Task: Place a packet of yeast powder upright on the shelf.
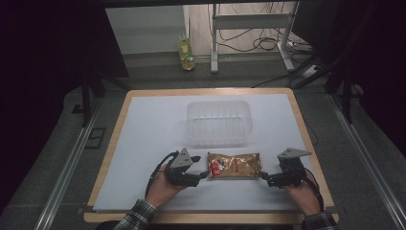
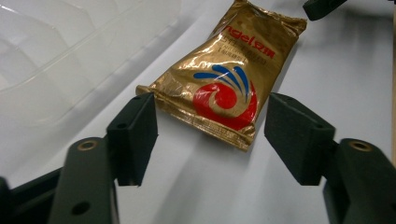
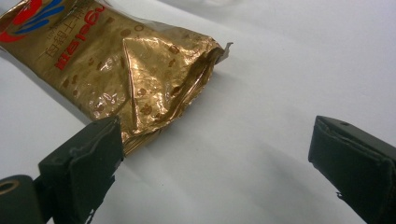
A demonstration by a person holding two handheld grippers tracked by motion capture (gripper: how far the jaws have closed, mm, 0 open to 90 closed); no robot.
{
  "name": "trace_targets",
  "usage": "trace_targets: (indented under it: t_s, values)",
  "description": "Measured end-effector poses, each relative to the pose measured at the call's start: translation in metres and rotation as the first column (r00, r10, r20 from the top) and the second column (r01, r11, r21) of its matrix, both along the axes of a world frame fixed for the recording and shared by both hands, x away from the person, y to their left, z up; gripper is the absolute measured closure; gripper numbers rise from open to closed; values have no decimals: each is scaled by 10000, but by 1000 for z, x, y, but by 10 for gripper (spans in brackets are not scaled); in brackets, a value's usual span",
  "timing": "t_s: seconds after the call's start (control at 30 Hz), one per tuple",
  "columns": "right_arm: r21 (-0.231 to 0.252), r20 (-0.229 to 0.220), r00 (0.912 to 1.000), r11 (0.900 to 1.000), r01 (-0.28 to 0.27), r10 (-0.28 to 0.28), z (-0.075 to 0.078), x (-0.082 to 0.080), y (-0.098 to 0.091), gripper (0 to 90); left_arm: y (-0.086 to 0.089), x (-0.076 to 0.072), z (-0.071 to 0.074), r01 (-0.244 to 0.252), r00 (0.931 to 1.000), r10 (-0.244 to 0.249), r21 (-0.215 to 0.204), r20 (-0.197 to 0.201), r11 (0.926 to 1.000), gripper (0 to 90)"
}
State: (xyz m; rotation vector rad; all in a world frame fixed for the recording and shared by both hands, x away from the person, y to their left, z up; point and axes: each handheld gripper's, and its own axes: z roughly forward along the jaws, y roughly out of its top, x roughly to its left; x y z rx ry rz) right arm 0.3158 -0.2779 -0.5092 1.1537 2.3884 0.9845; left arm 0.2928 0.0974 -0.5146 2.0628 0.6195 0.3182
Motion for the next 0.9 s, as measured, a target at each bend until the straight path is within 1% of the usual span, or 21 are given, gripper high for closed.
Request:
trace_targets:
  t_s: [0.07,0.1,0.13,0.17,0.23,0.27,0.3,0.37,0.4,0.43,0.5,0.53,0.57,0.6,0.77,0.8,0.87,0.9]
  values:
    - [6,-30,10000,10000,21,-21,0,0,0,35,-2,0,1,32,10000,-32,-37,28,10000,442]
    - [6,-29,10000,10000,20,-20,0,0,0,36,-3,1,1,92,10000,-92,-82,16,9999,442]
    - [5,-26,10000,10000,20,-20,0,0,0,36,-5,1,2,123,9999,-123,-131,23,9998,483]
    - [-13,2,10000,10000,14,-14,0,1,0,36,-7,2,3,168,9999,-167,-236,29,9996,544]
    - [-31,11,10000,10000,6,-6,0,1,-1,36,-9,3,3,162,9999,-160,-277,55,9995,607]
    - [-31,11,10000,10000,6,-6,0,1,-1,36,-10,3,3,149,9998,-146,-270,99,9995,607]
    - [-54,4,10000,10000,12,-12,-1,1,-1,36,-13,5,3,105,9999,-102,-247,120,9996,693]
    - [-56,1,10000,10000,2,-2,-1,1,-1,36,-13,5,3,89,9999,-87,-246,94,9997,758]
    - [-54,-7,10000,10000,3,-3,-1,2,-1,36,-14,7,3,51,10000,-49,-284,57,9996,758]
    - [-19,-69,10000,10000,-1,1,-1,2,-1,36,-17,10,3,46,10000,-48,-342,-68,9994,832]
    - [-15,-89,10000,10000,19,-19,-1,2,-1,36,-18,12,3,66,9999,-69,-354,-91,9994,872]
    - [-27,-143,9999,10000,29,-29,-1,2,-1,36,-20,13,3,94,9999,-98,-352,-114,9993,872]
    - [-39,-140,9999,10000,26,-26,-1,2,-1,36,-22,14,3,124,9999,-127,-317,-105,9994,892]
    - [-13,-87,10000,10000,5,-5,-1,2,-1,36,-26,17,3,193,9998,-195,-209,-81,9996,894]
    - [18,-62,10000,10000,-8,8,0,2,-2,37,-33,21,-1,314,9994,-316,-122,-128,9994,894]
    - [17,-74,10000,10000,-17,17,0,2,-2,39,-35,21,-2,354,9993,-355,-47,-84,9994,894]
    - [-19,-74,9999,10000,-73,73,-1,2,-1,43,-40,21,-6,313,9994,-317,264,144,9992,892]
    - [2,-91,9999,10000,-93,94,-1,1,0,45,-43,23,-10,363,9993,-366,331,65,9988,890]
